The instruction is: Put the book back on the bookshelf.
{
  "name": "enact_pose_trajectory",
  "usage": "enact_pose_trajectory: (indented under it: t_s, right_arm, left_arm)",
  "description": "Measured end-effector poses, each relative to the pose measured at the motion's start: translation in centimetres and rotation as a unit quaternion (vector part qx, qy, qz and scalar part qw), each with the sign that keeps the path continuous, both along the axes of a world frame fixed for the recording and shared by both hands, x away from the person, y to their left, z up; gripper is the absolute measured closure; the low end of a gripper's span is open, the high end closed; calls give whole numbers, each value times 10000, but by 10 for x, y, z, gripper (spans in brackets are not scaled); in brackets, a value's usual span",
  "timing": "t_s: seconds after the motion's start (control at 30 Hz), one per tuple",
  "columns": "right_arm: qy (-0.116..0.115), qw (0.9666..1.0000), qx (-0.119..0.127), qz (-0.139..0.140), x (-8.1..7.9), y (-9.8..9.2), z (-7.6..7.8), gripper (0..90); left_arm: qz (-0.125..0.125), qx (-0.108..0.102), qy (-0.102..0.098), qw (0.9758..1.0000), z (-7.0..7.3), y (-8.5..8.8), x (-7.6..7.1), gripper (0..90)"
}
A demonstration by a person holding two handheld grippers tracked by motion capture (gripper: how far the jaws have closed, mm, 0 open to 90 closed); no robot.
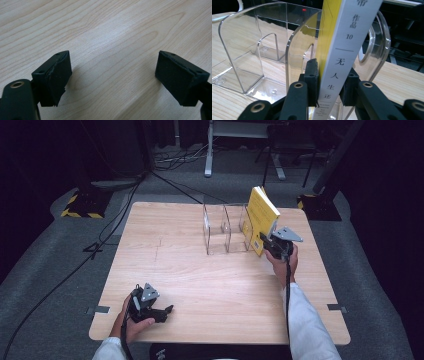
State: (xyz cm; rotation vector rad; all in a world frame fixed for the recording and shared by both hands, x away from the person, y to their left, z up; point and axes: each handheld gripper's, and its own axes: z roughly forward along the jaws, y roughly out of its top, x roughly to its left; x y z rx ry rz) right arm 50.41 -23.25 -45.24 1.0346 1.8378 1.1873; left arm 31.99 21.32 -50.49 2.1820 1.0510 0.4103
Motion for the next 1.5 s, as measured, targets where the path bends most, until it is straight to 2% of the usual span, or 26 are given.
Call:
enact_pose_trajectory:
  t_s: [0.27, 0.4, 0.57, 0.63, 0.77, 0.9, 1.03, 1.17, 1.27, 1.4, 1.5]
  right_arm:
    - [17, 9999, -76, -102, -9, -10, 3, 684]
    - [160, 9998, 75, -93, -14, -19, 6, 682]
    - [44, 9999, -6, -166, -23, -24, 10, 667]
    - [2, 10000, 7, -81, -27, -30, 13, 667]
    - [-57, 9999, -140, -50, -33, -31, 19, 671]
    - [-22, 9997, -242, -14, -36, -36, 24, 698]
    - [110, 9997, -169, 150, -38, -41, 31, 685]
    - [135, 9987, -350, 346, -41, -41, 36, 675]
    - [259, 9970, -526, 498, -43, -39, 38, 639]
    - [395, 9946, -646, 705, -45, -37, 39, 597]
    - [448, 9934, -764, 735, -46, -36, 40, 574]
  left_arm:
    - [3, 4, -4, 10000, 0, 0, 0, 143]
    - [-7, 5, -1, 10000, 0, 0, 0, 143]
    - [-4, 7, -2, 10000, 0, 0, 0, 142]
    - [-3, 1, 14, 10000, 0, 0, 1, 141]
    - [2, 0, 23, 10000, 0, 0, 1, 141]
    - [1, -1, 23, 10000, 0, -1, 1, 140]
    - [3, -2, 24, 10000, 0, -1, 1, 141]
    - [4, -1, 23, 10000, 0, -1, 2, 140]
    - [4, -1, 22, 10000, 0, -1, 2, 140]
    - [3, 0, 23, 10000, 0, -1, 2, 140]
    - [3, -1, 22, 10000, 0, -1, 2, 140]
